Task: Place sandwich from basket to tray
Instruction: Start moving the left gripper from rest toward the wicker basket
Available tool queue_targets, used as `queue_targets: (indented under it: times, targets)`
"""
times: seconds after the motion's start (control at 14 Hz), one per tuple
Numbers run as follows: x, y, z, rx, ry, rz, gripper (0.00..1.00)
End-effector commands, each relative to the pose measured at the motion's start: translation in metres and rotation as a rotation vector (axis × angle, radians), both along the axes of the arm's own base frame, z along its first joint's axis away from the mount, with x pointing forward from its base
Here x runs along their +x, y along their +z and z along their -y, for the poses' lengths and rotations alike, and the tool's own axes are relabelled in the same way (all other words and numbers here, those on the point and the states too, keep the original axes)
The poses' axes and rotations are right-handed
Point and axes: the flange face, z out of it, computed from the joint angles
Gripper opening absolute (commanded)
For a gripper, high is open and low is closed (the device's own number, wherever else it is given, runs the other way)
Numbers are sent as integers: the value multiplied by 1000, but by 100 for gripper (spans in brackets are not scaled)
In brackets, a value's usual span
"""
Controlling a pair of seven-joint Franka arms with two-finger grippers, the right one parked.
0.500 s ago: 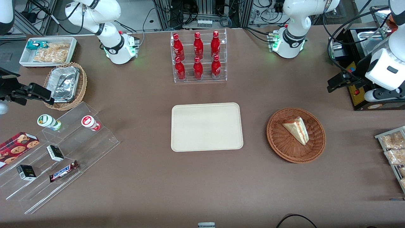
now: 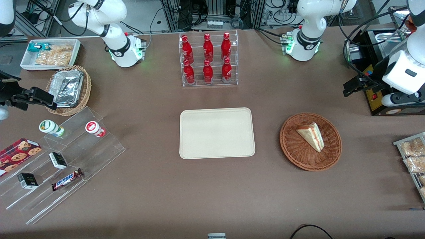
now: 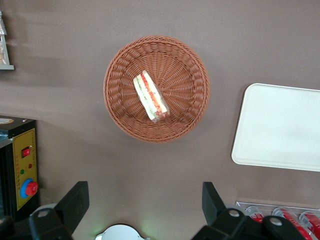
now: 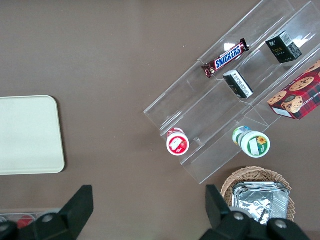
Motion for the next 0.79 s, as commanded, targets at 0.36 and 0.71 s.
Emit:
queue_targets:
  times: [0.36, 0.71]
  targets:
    - [7, -40, -7, 60, -10, -60, 100]
    - [19, -76, -9, 54, -7, -89, 100]
